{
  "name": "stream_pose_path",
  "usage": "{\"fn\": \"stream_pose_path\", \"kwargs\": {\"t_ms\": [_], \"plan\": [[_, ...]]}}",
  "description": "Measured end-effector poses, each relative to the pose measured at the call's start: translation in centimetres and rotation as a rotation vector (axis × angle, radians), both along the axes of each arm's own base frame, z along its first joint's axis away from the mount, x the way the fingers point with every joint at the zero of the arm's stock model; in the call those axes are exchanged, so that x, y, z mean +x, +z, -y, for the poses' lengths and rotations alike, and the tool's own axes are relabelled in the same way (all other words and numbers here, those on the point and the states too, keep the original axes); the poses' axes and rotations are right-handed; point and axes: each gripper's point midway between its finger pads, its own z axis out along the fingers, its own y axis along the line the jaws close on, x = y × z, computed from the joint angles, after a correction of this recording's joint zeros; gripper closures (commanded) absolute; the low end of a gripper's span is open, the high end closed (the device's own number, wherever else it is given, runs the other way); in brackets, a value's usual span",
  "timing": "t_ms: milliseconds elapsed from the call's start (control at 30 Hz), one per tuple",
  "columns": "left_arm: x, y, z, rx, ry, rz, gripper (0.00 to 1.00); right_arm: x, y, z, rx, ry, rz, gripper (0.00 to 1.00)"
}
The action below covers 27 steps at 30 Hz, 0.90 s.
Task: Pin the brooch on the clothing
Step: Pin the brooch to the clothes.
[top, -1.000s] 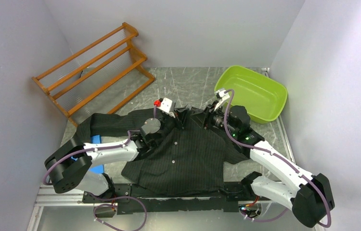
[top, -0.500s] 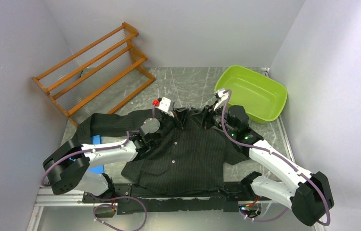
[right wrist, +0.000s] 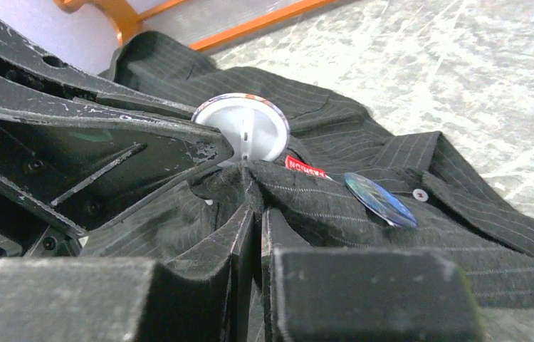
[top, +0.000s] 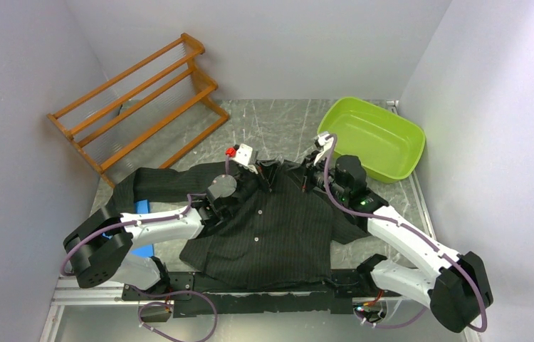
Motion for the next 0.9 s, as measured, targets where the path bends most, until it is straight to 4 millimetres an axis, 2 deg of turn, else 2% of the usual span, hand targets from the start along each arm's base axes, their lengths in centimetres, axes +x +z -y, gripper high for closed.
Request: {"fn": "stream_pose_path", "kwargs": {"t_ms": [233, 433, 500, 567, 667, 733, 900], "plan": [[-0.2, 0.0, 0.2, -0.006, -0.019, -0.003, 0.98, 0.0, -1.1, -1.6, -0.035, 0.099, -0.042, 0.93], [-0.3, 0.0, 0.3, -0.006, -0.023, -0.004, 0.97, -0.2, -1.0, -1.9, -0.048, 0.13, -0.043, 0.92], [-0.3, 0.1, 0.3, -0.011, -0.024, -0.008, 0.97, -0.2, -0.9, -1.9, -0.05, 0.131, -0.043, 0.8], [-0.3, 0.1, 0.4, -0.021, -0.025, -0.012, 0.97, -0.2, -0.9, -1.9, -0.054, 0.132, -0.041, 0.54], [-0.4, 0.4, 0.4, -0.038, -0.031, -0.014, 0.97, -0.3, -1.1, -1.7, -0.068, 0.13, -0.042, 0.26], [-0.3, 0.5, 0.3, -0.047, -0.035, -0.016, 0.97, -0.6, -0.8, -1.4, -0.067, 0.127, -0.029, 0.14], [-0.1, 1.3, -0.4, -0.063, -0.043, -0.009, 0.97, -1.7, 0.6, 0.2, -0.029, 0.117, 0.047, 0.06]]}}
